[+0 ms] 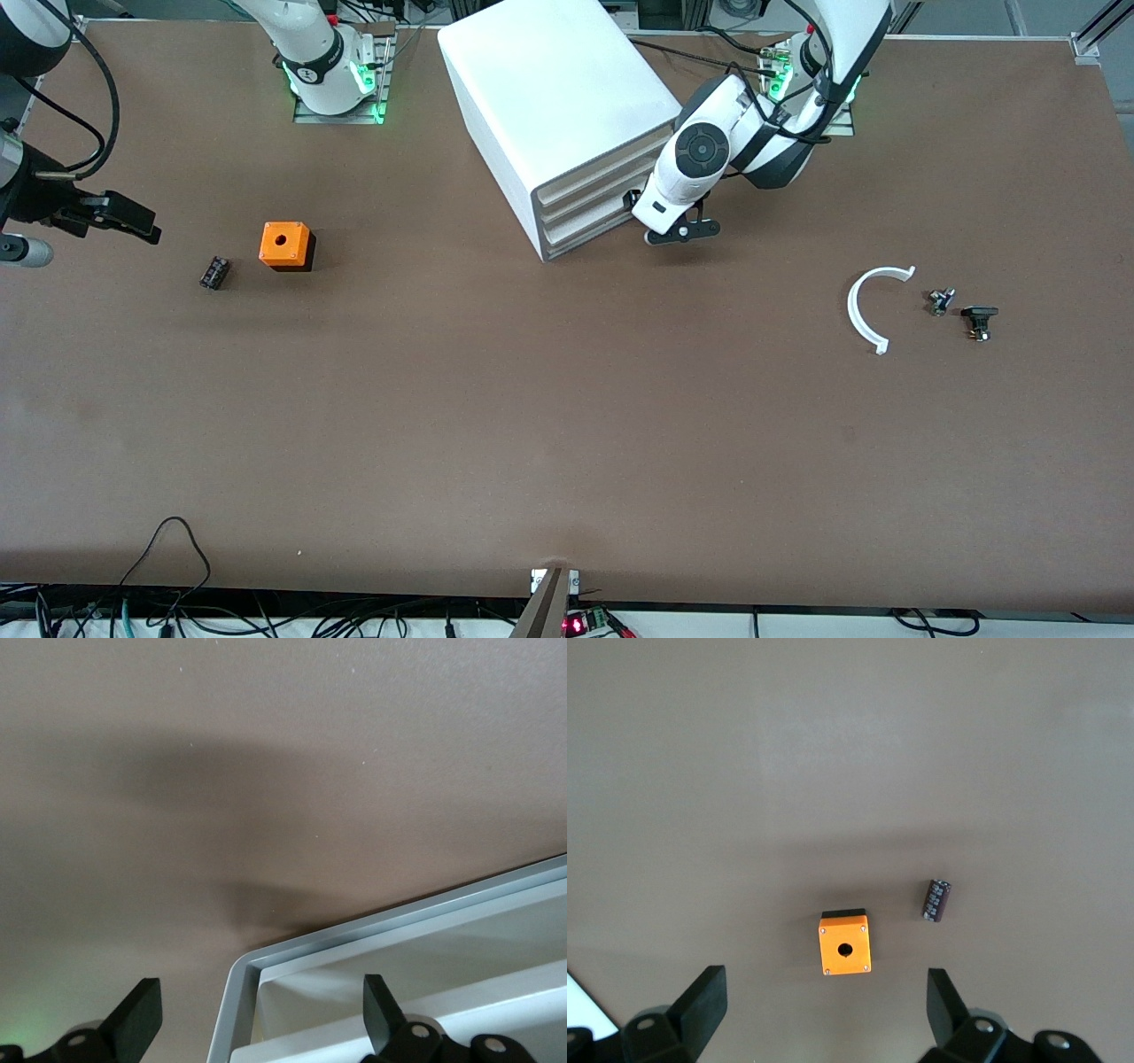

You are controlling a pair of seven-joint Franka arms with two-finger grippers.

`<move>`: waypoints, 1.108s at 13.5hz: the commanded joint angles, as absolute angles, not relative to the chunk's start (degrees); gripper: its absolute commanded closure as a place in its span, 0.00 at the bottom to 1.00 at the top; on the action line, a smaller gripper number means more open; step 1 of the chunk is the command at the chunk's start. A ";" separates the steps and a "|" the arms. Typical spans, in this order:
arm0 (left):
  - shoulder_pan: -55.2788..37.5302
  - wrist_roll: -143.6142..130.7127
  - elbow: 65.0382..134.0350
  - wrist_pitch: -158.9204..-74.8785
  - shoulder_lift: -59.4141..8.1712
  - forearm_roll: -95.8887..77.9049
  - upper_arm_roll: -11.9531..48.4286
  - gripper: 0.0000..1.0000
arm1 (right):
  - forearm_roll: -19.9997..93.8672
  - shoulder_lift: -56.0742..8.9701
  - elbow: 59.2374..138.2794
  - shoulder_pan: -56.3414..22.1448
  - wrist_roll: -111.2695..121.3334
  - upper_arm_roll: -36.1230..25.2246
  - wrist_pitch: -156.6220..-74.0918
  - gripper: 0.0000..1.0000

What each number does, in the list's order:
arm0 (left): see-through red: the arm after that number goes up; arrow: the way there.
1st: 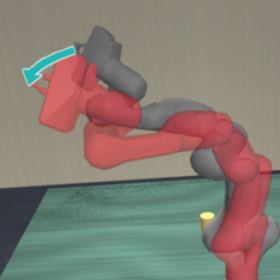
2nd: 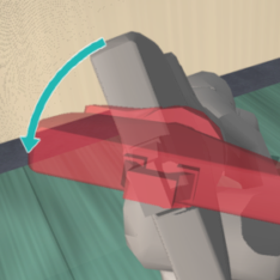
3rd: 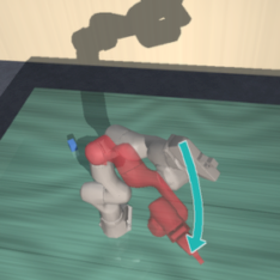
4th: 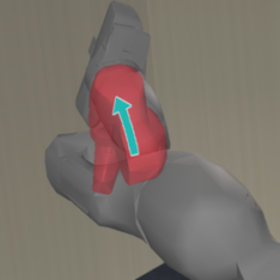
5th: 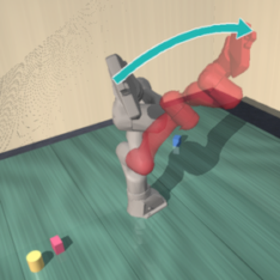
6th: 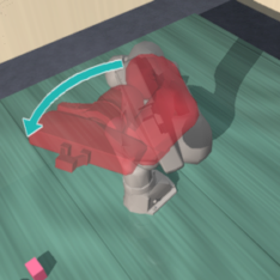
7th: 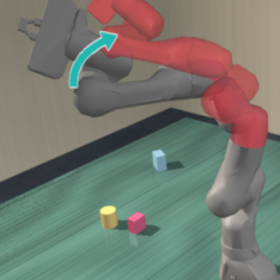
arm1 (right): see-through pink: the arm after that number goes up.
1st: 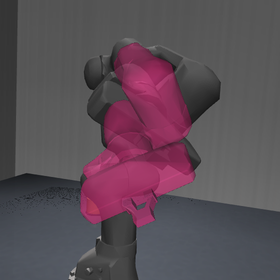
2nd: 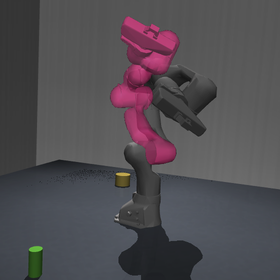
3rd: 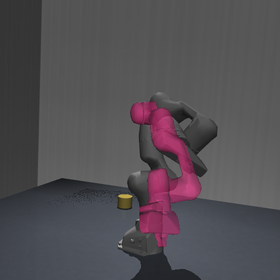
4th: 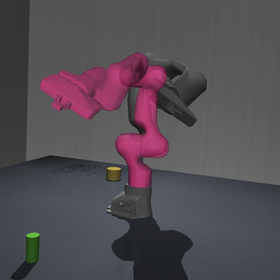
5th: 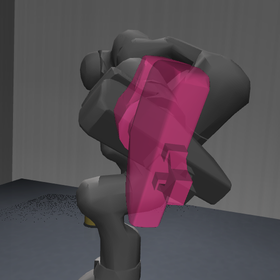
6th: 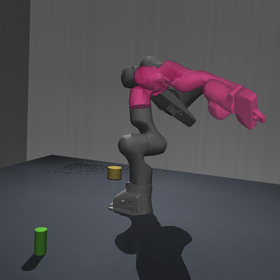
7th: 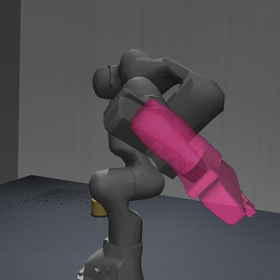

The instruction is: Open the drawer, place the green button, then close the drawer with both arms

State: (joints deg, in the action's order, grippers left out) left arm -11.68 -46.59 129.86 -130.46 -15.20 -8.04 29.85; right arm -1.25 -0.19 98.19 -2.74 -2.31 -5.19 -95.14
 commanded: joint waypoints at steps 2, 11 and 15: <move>-3.63 -45.44 129.21 -133.93 -8.19 -8.88 29.80 0.00 | -0.53 3.95 103.27 -3.34 -1.41 -5.80 -96.85 0.00; 1.58 -17.10 107.44 -107.73 -0.97 -8.79 10.14 0.00 | -0.70 7.47 107.93 -3.34 -2.02 -5.71 -97.21 0.00; 1.58 0.23 94.41 -89.76 0.52 -3.80 1.59 0.00 | -2.99 7.38 107.75 -3.43 -2.02 -5.27 -98.35 0.00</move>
State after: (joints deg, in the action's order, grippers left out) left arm 2.18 -5.97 99.28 -95.02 0.87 -6.56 3.57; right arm -1.88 5.87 106.21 -3.03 -2.14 -5.30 -96.95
